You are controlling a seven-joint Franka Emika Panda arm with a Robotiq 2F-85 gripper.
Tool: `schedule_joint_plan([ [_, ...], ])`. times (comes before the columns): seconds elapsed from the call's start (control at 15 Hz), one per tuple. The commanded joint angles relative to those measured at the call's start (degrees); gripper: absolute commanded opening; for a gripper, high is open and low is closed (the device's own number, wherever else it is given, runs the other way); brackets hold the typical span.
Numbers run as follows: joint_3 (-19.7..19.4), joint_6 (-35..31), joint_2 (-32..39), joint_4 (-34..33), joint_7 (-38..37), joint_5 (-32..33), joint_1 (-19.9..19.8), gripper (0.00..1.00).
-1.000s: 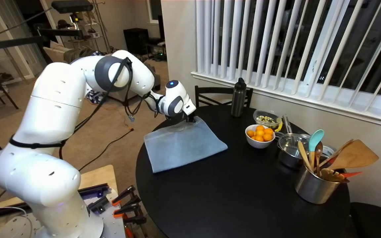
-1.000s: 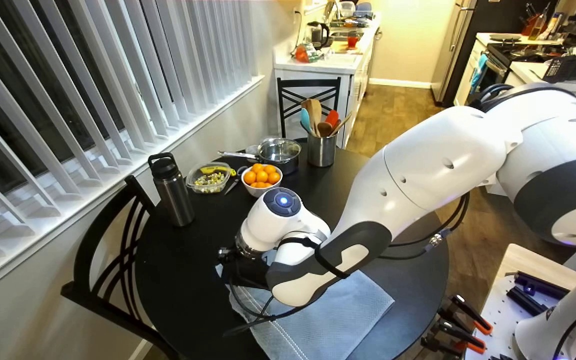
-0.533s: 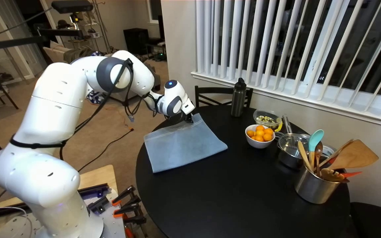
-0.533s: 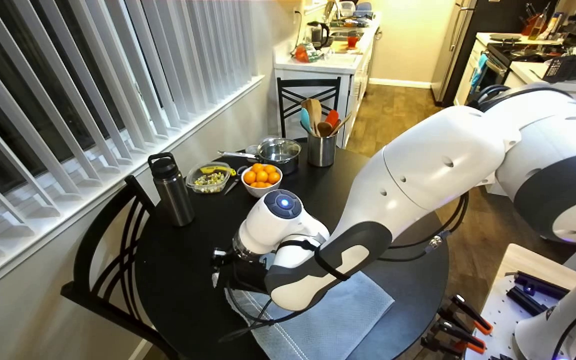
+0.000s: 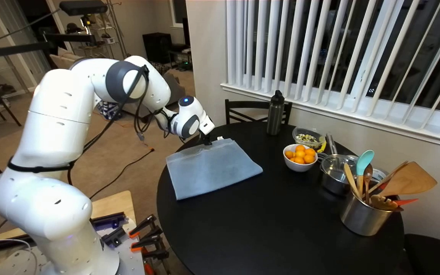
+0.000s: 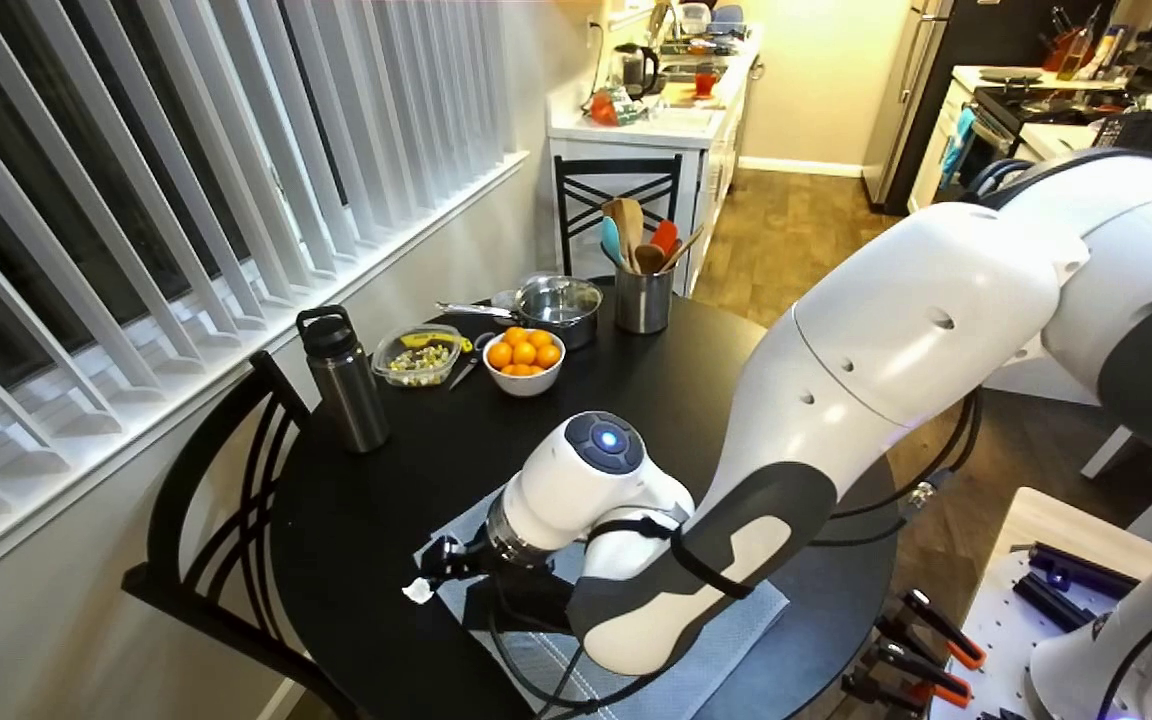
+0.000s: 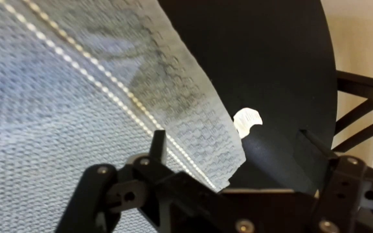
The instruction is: Fold the towel on the table
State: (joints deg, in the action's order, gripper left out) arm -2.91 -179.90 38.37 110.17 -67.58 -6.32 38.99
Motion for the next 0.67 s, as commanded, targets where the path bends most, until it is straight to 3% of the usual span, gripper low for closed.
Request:
schedule_joint_plan([
  [0.0, -0.1, -2.9, -9.4, 13.4, 2.7, -2.4, 1.6, 1.00],
  [0.13, -2.6, -3.6, -12.9, 18.1, 1.9, -2.9, 4.1, 1.00],
  [0.33, -9.8, -3.2, -18.7, 25.0, -1.4, -0.7, 10.8, 1.00],
  [0.6, -23.8, -1.8, -24.4, 31.5, -2.0, 0.6, 23.6, 1.00],
])
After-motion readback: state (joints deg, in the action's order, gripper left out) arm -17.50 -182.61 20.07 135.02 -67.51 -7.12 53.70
